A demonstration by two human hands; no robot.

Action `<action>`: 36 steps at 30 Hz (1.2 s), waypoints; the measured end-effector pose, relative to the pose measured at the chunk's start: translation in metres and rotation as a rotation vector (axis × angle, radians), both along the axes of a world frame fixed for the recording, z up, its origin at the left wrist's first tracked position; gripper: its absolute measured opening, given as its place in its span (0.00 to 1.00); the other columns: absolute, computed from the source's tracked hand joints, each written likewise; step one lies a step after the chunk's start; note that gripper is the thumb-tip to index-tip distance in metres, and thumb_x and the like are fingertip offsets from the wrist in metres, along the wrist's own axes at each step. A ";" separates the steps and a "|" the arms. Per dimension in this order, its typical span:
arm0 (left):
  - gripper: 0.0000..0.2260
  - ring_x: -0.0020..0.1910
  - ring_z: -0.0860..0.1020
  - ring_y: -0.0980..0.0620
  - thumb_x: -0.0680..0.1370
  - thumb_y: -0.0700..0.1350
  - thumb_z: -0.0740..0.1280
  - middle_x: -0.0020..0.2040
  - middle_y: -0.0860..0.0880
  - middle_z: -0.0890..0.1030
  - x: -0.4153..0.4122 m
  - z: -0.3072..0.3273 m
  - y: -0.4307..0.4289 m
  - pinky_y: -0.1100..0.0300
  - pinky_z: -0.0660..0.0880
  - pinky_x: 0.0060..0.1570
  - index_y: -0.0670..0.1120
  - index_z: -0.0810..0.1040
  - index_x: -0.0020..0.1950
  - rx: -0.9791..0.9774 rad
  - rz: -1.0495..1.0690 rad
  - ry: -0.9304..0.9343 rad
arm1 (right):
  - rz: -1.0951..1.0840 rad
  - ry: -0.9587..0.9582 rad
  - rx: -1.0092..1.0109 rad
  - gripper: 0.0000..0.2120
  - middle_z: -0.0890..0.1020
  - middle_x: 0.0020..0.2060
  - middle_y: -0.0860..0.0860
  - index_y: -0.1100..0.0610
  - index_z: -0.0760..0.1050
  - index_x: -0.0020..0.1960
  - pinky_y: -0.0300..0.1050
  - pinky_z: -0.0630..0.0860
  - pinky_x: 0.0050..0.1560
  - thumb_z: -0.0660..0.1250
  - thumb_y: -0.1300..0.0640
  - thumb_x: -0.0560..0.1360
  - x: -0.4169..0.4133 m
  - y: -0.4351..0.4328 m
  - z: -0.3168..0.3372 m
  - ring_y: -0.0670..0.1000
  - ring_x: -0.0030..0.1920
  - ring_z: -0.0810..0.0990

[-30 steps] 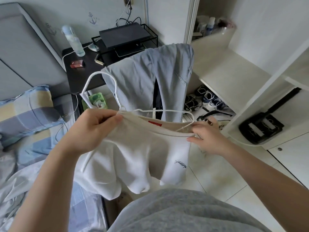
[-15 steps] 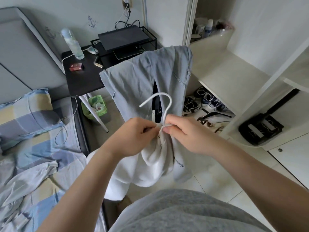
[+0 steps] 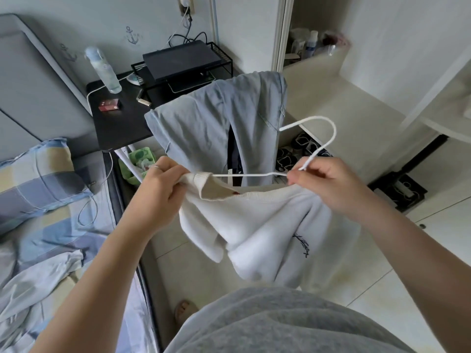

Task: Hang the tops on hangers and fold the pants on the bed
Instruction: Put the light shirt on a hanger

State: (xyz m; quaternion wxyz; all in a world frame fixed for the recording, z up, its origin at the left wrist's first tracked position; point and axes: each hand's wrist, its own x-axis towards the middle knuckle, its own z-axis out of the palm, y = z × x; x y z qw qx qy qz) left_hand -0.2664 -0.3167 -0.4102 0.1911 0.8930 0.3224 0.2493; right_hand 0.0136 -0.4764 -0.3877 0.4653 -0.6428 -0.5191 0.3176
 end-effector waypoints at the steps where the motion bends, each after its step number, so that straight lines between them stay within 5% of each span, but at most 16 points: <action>1: 0.09 0.44 0.71 0.50 0.74 0.31 0.60 0.46 0.47 0.72 0.000 -0.002 0.001 0.64 0.68 0.45 0.39 0.79 0.47 0.004 0.024 -0.004 | 0.010 -0.002 0.009 0.13 0.67 0.27 0.50 0.57 0.77 0.35 0.38 0.60 0.32 0.69 0.49 0.73 0.001 -0.002 0.000 0.43 0.31 0.64; 4: 0.11 0.42 0.70 0.53 0.75 0.31 0.58 0.45 0.48 0.74 0.007 -0.005 -0.004 0.66 0.68 0.41 0.39 0.79 0.48 -0.004 0.057 -0.027 | 0.063 -0.103 -0.020 0.17 0.63 0.27 0.46 0.59 0.65 0.32 0.43 0.59 0.33 0.64 0.52 0.76 -0.002 -0.002 -0.003 0.45 0.30 0.62; 9: 0.12 0.39 0.73 0.47 0.71 0.34 0.55 0.40 0.46 0.77 0.017 0.008 -0.004 0.53 0.70 0.37 0.38 0.78 0.45 0.029 0.035 0.006 | 0.120 -0.300 -0.031 0.22 0.58 0.26 0.45 0.55 0.56 0.33 0.46 0.57 0.31 0.59 0.46 0.79 -0.005 0.001 -0.002 0.46 0.29 0.59; 15: 0.09 0.32 0.70 0.44 0.69 0.35 0.53 0.32 0.49 0.70 0.027 0.019 -0.010 0.48 0.69 0.29 0.49 0.67 0.37 0.044 -0.093 0.134 | 0.157 -0.298 -0.081 0.23 0.57 0.26 0.44 0.56 0.57 0.34 0.41 0.56 0.29 0.61 0.46 0.80 0.002 0.004 -0.008 0.45 0.28 0.57; 21: 0.14 0.32 0.71 0.44 0.67 0.30 0.55 0.31 0.53 0.69 0.033 0.030 -0.011 0.59 0.60 0.28 0.50 0.69 0.39 0.076 -0.123 0.164 | 0.158 -0.270 -0.079 0.22 0.58 0.25 0.44 0.50 0.59 0.31 0.40 0.56 0.28 0.58 0.39 0.77 -0.007 0.005 -0.007 0.44 0.28 0.58; 25: 0.14 0.33 0.73 0.43 0.67 0.30 0.55 0.32 0.53 0.71 0.035 0.029 -0.014 0.58 0.63 0.30 0.47 0.73 0.39 0.085 -0.145 0.141 | 0.169 -0.249 -0.072 0.21 0.61 0.23 0.43 0.46 0.63 0.29 0.39 0.59 0.29 0.59 0.44 0.80 -0.014 0.009 -0.003 0.43 0.27 0.60; 29: 0.17 0.42 0.75 0.42 0.69 0.32 0.56 0.42 0.50 0.78 0.031 0.015 -0.011 0.49 0.74 0.43 0.42 0.81 0.49 0.082 -0.092 0.021 | 0.092 -0.127 0.015 0.22 0.60 0.24 0.42 0.50 0.60 0.30 0.35 0.58 0.30 0.61 0.53 0.82 -0.019 0.013 -0.004 0.42 0.27 0.59; 32: 0.21 0.58 0.72 0.47 0.74 0.35 0.68 0.59 0.51 0.74 0.018 -0.008 -0.007 0.54 0.70 0.58 0.50 0.74 0.66 -0.043 0.080 -0.056 | 0.016 -0.069 0.053 0.22 0.60 0.24 0.42 0.52 0.59 0.31 0.34 0.58 0.29 0.61 0.49 0.80 -0.014 0.013 -0.003 0.43 0.26 0.58; 34: 0.27 0.61 0.71 0.52 0.75 0.39 0.72 0.62 0.54 0.73 0.009 -0.027 -0.007 0.61 0.70 0.57 0.55 0.66 0.70 -0.231 0.176 -0.103 | -0.009 -0.036 0.052 0.21 0.60 0.24 0.43 0.51 0.59 0.30 0.35 0.58 0.28 0.60 0.45 0.78 -0.008 0.010 -0.002 0.44 0.26 0.58; 36: 0.22 0.57 0.76 0.52 0.77 0.39 0.70 0.55 0.62 0.76 0.004 -0.047 -0.010 0.67 0.71 0.50 0.56 0.67 0.65 -0.315 0.285 -0.166 | -0.021 0.006 0.036 0.21 0.59 0.24 0.45 0.50 0.59 0.30 0.35 0.58 0.28 0.60 0.44 0.76 -0.002 0.007 -0.003 0.46 0.25 0.57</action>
